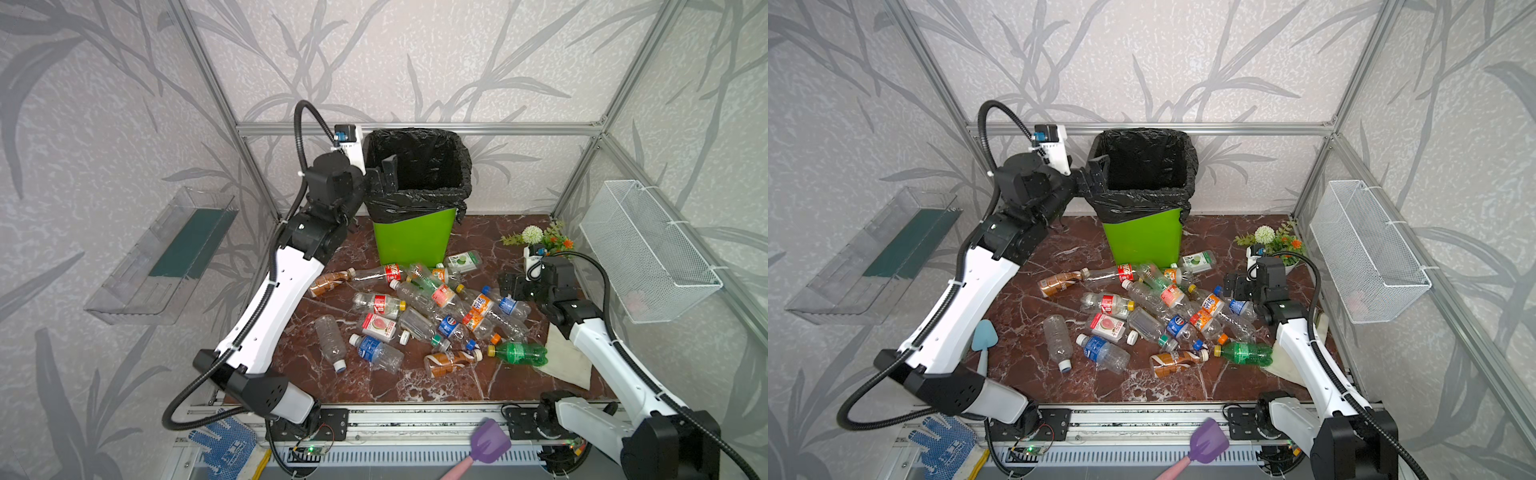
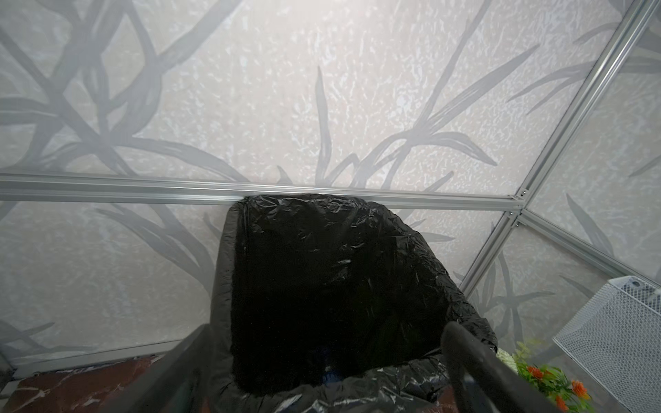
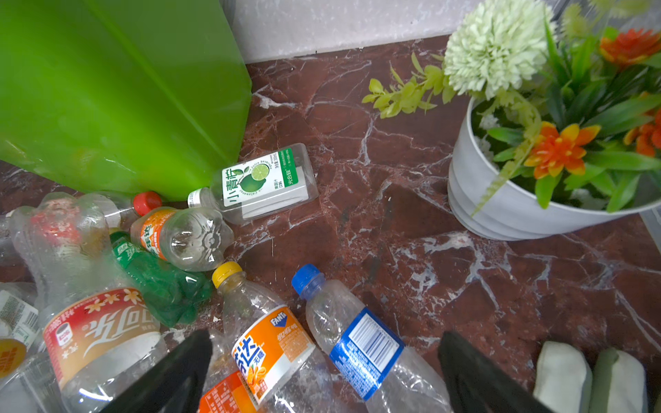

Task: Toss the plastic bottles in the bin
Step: 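Lift the blue-capped bottle over the bin and open the left gripper, then grasp a clear bottle with the right gripper while the left gripper returns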

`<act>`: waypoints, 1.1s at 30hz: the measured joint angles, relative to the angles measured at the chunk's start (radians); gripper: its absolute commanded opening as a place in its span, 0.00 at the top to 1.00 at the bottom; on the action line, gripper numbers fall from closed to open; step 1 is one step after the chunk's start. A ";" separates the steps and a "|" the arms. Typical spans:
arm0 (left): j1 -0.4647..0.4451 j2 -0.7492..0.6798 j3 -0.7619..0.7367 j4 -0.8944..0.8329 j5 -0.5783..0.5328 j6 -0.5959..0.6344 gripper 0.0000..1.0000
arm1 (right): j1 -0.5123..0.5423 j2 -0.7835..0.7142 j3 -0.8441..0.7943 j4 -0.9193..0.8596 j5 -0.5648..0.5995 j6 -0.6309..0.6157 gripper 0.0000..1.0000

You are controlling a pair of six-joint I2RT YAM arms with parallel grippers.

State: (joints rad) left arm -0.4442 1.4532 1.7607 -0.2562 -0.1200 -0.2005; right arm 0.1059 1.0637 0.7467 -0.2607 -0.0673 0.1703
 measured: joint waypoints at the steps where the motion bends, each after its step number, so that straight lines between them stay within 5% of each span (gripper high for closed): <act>1: 0.000 -0.032 -0.061 0.013 -0.020 -0.002 0.01 | 0.000 -0.003 -0.004 0.000 -0.001 -0.002 0.01; 8: 0.013 -0.206 -0.464 -0.007 -0.184 -0.040 0.01 | 0.017 -0.012 -0.025 0.005 -0.041 -0.017 0.04; 15: 0.120 -0.402 -0.721 -0.081 -0.243 -0.134 0.01 | 0.205 0.088 0.029 0.019 -0.055 -0.099 0.08; 21: 0.264 -0.467 -0.844 -0.130 -0.210 -0.233 0.01 | 0.383 0.274 0.229 -0.042 -0.016 -0.185 0.13; 33: 0.343 -0.472 -0.953 -0.162 -0.172 -0.282 0.01 | 0.540 0.550 0.486 -0.243 0.018 -0.251 0.17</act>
State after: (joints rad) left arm -0.1013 0.9813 0.8074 -0.4183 -0.2924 -0.4820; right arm 0.6456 1.6138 1.2331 -0.5041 -0.0490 -0.0807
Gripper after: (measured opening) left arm 0.994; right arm 0.833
